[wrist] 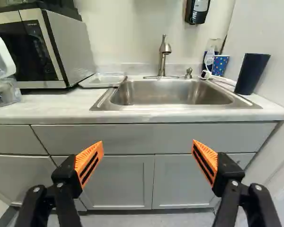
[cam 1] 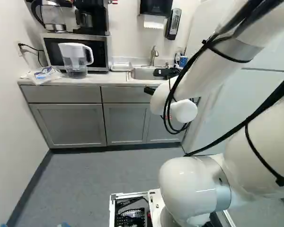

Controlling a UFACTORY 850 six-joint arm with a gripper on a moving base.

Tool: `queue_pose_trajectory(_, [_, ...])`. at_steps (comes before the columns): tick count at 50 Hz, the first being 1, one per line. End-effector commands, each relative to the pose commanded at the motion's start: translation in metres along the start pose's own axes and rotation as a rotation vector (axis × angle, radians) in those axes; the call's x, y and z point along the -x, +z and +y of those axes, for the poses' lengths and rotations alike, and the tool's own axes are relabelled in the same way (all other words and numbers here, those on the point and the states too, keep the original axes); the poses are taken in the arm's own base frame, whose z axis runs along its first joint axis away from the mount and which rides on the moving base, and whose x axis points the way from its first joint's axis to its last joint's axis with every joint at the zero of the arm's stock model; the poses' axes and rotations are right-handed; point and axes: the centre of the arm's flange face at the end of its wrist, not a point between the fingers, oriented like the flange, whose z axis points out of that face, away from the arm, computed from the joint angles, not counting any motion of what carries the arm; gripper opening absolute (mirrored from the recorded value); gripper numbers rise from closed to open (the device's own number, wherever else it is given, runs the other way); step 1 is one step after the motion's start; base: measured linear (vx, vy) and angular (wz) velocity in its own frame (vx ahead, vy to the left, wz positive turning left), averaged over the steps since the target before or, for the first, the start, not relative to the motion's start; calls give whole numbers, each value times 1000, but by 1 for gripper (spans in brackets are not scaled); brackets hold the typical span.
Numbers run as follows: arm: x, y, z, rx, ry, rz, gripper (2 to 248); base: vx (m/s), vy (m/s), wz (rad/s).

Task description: Rinse the cup and place it in the tray

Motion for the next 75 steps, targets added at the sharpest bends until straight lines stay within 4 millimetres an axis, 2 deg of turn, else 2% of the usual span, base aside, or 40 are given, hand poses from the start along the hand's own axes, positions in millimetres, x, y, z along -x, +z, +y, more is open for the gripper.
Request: queue_pose_trajectory(75, [-69,26,17,46,8,9,247,0,0,0])
